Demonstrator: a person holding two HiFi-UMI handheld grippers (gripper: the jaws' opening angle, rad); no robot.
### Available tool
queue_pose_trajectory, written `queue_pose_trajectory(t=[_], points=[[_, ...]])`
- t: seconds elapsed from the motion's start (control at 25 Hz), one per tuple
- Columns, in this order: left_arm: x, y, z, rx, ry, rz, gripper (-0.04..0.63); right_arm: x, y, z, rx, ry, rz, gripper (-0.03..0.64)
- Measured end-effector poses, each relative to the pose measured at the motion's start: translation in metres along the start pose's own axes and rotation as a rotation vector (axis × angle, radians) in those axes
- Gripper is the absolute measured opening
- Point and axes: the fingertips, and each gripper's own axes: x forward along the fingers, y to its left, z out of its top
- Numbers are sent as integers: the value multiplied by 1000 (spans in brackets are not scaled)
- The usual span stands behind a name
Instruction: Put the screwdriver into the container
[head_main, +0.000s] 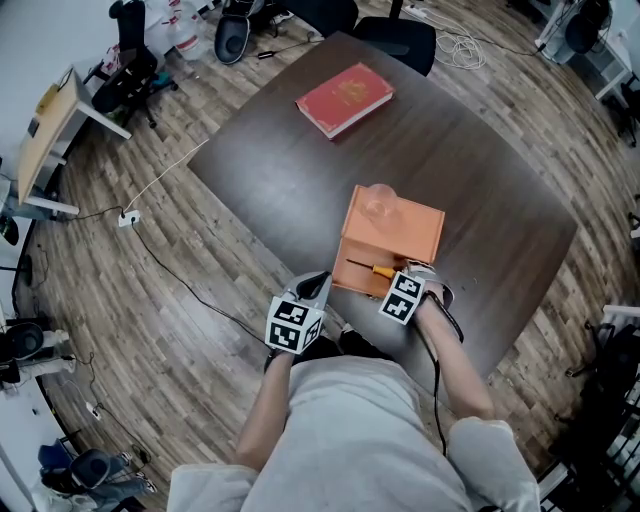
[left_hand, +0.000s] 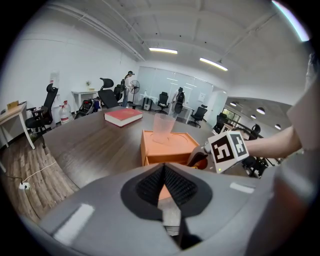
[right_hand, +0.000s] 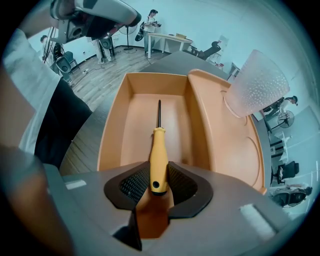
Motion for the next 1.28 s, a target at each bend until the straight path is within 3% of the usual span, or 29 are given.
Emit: queue_pose_trajectory(t=[0.68,0.92,1.28], points=[[-5,1,4,3,-26,-1,52,-15,-2,4,54,-48,-13,110],[-2,-3,6,14,-22,-17,52,-32,-4,9,159,-125,12,110],[3,-6,9,19,-25,-33,52,-66,-17,16,310,-256,-38,110]])
